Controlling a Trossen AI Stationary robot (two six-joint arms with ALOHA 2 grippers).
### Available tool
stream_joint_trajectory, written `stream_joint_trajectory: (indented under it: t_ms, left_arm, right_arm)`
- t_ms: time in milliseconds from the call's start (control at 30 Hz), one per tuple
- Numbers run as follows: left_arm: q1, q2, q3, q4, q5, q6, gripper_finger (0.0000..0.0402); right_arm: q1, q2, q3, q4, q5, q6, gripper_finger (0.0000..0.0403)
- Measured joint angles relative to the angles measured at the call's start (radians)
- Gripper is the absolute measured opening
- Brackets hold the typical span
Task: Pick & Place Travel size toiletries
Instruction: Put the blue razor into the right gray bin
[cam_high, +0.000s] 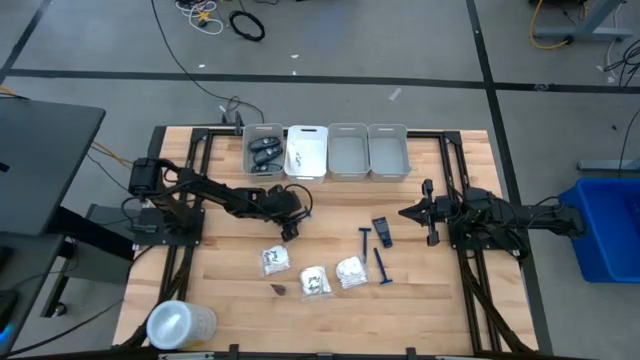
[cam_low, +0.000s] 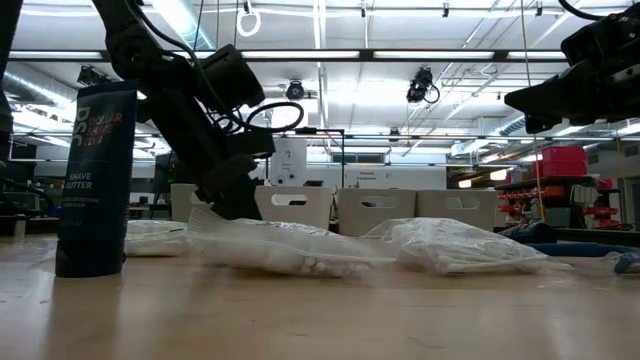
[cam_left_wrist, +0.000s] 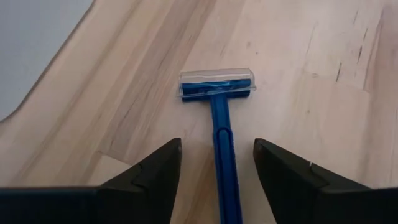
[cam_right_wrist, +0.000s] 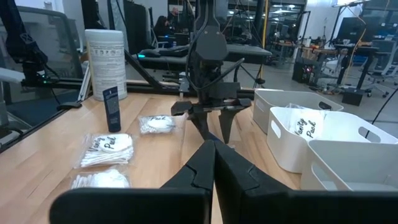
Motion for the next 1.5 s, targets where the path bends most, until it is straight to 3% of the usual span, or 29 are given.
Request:
stream_joint_trajectory:
  t_ms: [367, 1033, 1500]
  left_arm:
    - [0.002, 0.000, 0.000, 0.000, 0.001, 0.001, 0.0139]
    - [0.009, -0.008, 0.010, 0.008, -0.003, 0.005, 0.0063]
    - [0.009, -0.017, 0.040, -0.006, -0.008, 0.026, 0.0052]
  right_arm:
    - [0.000, 0.000, 0.000, -0.002, 0.000, 0.000, 0.0013]
    - [0.000, 0.000, 0.000, -0.002, 0.000, 0.000, 0.0014]
    - [0.000, 0.000, 0.000, -0.002, 0.001, 0.000, 0.0014]
